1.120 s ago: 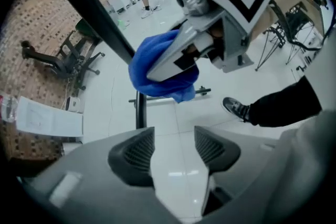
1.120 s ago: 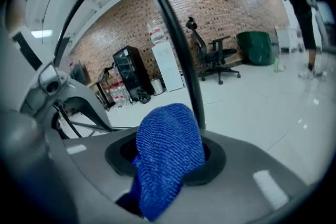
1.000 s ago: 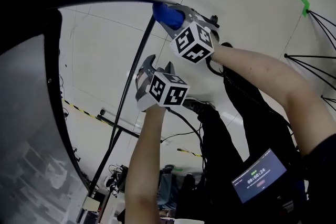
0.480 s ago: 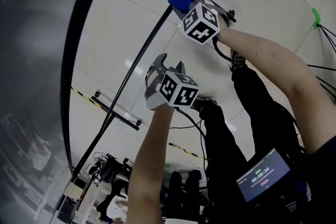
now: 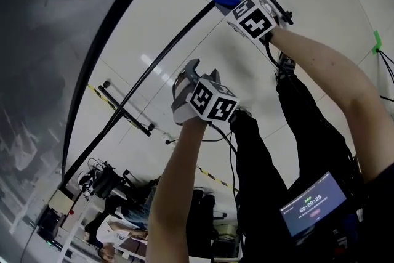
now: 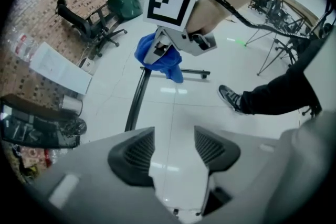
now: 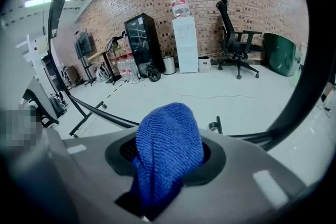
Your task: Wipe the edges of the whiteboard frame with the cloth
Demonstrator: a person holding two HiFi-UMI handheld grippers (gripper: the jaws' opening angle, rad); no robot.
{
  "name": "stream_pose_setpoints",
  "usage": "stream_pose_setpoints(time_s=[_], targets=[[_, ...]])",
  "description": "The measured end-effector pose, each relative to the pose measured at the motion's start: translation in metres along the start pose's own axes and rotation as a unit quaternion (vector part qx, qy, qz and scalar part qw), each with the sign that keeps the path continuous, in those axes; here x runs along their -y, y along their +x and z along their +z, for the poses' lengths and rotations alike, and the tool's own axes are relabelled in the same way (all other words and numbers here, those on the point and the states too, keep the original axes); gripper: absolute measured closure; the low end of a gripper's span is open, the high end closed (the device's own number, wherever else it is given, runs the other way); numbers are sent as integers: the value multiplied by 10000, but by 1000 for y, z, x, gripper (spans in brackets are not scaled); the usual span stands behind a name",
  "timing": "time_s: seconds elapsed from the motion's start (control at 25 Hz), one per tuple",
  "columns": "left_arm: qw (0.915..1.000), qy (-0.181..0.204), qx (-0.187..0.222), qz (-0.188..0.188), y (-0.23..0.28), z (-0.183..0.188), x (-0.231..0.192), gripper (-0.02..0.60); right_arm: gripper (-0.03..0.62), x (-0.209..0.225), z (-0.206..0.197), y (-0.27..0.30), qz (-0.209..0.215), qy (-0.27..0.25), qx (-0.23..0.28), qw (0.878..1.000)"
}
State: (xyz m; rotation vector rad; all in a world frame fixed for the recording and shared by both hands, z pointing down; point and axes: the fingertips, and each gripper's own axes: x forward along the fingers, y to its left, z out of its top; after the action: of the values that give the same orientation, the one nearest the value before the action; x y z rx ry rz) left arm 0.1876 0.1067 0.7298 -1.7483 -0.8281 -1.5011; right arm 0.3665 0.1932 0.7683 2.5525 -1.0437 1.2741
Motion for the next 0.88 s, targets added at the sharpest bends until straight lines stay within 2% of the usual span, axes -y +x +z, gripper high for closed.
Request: stream_pose_setpoints(time_s=[0.6, 0.88], targets=[[9968, -774, -51, 194, -5, -91, 0, 345, 430, -84, -11, 39, 421, -534, -367, 9970], [9920, -1178, -38, 450, -10, -130, -4, 345, 430, -113, -13, 50, 559, -782, -480, 9942]])
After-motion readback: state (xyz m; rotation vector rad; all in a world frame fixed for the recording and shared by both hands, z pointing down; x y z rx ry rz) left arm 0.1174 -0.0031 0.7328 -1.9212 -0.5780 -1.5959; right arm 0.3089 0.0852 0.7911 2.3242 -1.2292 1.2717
